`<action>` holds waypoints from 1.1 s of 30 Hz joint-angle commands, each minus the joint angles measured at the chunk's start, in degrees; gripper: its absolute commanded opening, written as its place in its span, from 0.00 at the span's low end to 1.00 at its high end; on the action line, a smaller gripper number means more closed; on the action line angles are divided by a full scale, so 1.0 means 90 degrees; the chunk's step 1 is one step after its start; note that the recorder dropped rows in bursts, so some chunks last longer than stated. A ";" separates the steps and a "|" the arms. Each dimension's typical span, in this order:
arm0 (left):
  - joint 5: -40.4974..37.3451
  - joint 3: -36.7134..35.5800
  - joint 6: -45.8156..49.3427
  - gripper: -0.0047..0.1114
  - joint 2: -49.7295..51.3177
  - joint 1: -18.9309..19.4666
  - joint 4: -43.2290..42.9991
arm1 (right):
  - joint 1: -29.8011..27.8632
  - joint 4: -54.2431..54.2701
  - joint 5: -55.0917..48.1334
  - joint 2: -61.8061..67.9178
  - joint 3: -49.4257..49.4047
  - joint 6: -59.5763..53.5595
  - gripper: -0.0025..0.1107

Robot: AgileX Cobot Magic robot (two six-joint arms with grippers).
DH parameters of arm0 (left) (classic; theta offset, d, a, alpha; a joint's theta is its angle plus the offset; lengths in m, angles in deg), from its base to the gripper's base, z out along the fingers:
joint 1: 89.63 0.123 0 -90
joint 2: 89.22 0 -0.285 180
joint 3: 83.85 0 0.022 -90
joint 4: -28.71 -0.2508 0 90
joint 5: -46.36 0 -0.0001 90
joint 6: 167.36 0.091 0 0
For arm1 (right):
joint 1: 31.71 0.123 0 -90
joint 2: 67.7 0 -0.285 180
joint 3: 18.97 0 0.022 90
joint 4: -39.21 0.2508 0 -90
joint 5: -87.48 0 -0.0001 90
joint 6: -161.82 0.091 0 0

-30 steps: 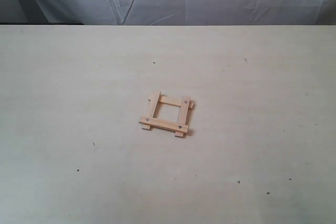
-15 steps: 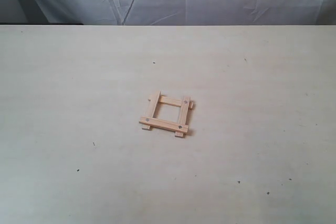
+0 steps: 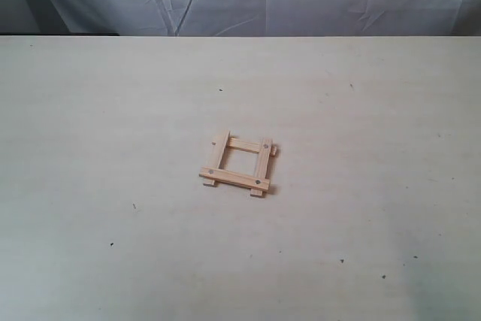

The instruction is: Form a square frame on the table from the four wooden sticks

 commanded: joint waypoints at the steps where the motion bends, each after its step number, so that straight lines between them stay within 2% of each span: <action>1: 0.0010 -0.0036 -0.0041 0.04 -0.0027 -0.0003 0.0000 | -0.0072 -0.0066 0.0033 -0.0390 -0.0325 -0.0096 0.02; 10: 0.0010 -0.0036 -0.0041 0.04 -0.0027 -0.0003 0.0000 | -0.0082 -0.0066 0.0078 -0.0440 -0.0574 -0.0399 0.02; 20: 0.0010 -0.0036 -0.0041 0.04 -0.0025 -0.0003 -0.0108 | -0.0427 0.0122 0.0161 -0.0470 -0.1119 -0.0399 0.02; 33: 0.0010 -0.0036 -0.0041 0.04 -0.0025 -0.0003 -0.0131 | -0.0427 0.0134 0.0462 -0.0470 -0.1667 -0.0399 0.02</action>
